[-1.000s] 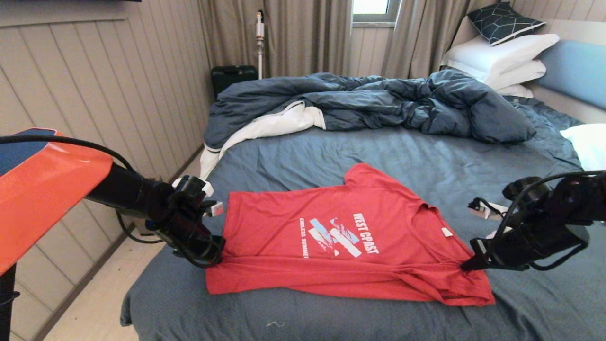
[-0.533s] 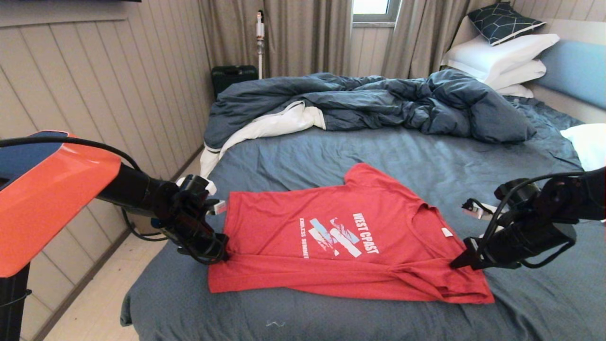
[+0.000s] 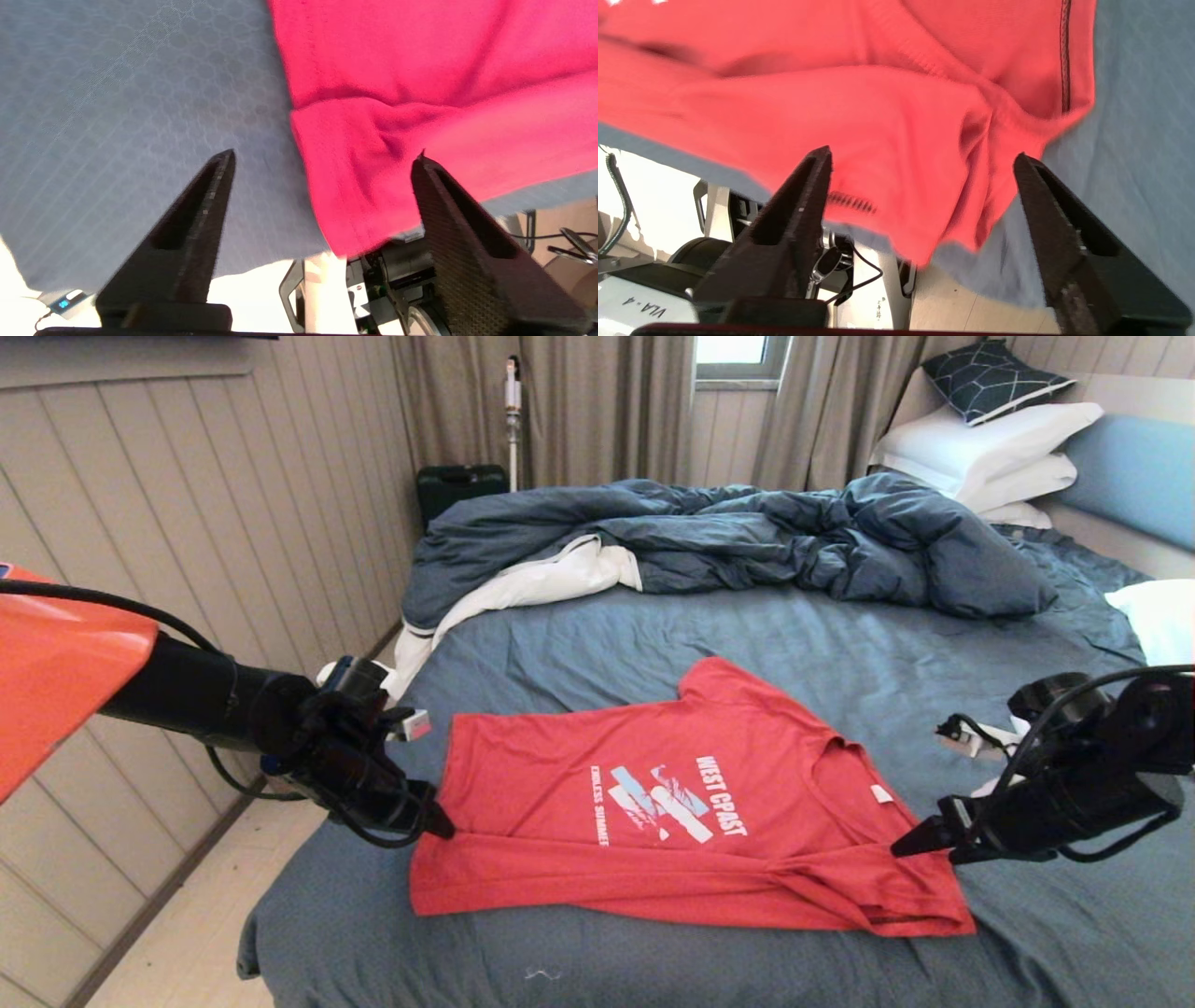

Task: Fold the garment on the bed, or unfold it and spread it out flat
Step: Fold the red T-shirt

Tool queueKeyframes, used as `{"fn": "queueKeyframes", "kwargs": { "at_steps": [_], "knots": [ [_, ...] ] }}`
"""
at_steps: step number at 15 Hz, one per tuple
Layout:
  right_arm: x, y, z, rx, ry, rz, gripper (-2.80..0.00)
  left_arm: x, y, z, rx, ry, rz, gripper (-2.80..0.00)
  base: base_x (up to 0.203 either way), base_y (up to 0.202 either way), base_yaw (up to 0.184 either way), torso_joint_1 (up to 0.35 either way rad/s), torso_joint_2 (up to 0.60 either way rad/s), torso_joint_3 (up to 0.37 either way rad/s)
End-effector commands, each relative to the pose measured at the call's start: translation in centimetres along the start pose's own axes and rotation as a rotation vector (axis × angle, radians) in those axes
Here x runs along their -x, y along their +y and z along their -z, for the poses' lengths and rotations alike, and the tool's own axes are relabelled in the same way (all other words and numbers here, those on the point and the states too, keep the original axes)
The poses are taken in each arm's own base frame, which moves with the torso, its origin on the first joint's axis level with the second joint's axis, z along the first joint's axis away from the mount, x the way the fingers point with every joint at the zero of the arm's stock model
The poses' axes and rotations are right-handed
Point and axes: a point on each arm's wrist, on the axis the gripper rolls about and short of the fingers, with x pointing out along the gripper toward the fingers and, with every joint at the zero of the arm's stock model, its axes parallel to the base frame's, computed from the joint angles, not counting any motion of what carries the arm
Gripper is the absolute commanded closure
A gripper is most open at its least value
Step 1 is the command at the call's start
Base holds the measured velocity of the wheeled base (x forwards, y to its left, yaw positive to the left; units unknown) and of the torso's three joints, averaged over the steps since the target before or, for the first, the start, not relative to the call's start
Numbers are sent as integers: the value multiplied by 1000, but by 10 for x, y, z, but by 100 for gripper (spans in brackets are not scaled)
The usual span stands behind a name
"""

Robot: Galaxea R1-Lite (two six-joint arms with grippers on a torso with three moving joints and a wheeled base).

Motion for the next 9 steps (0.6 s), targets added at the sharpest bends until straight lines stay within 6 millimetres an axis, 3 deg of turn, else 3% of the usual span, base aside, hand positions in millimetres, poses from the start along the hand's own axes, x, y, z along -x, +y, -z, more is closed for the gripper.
{"fn": "queueKeyframes", "kwargs": {
  "at_steps": [1, 5, 6, 7, 8, 9],
  "knots": [
    [20, 4, 6, 6, -45, 11, -280, 19, -1, 0, 1, -41, -3, -280, 0, 0, 0, 0, 0, 0],
    [24, 1, 13, -11, -44, 16, -280, 28, 5, 7, 22, -44, -17, -280, 0, 0, 0, 0, 0, 0],
    [27, 3, 16, -9, -48, 16, -280, 33, 5, 9, 24, -51, -18, 0, 0, 0, 0, 0, 0, 0],
    [29, 5, 21, -9, -46, 16, -280, 39, 6, 15, 26, -51, -20, 0, 0, 0, 0, 0, 0, 0],
    [31, 6, 25, -8, -45, 16, -13, 45, 5, 20, 26, -55, -19, 0, 0, 0, 0, 0, 0, 0],
    [33, 8, 30, -4, -43, 17, 0, 52, 4, 27, 28, -60, -18, 0, 0, 0, 0, 0, 0, 0]
  ]
}}
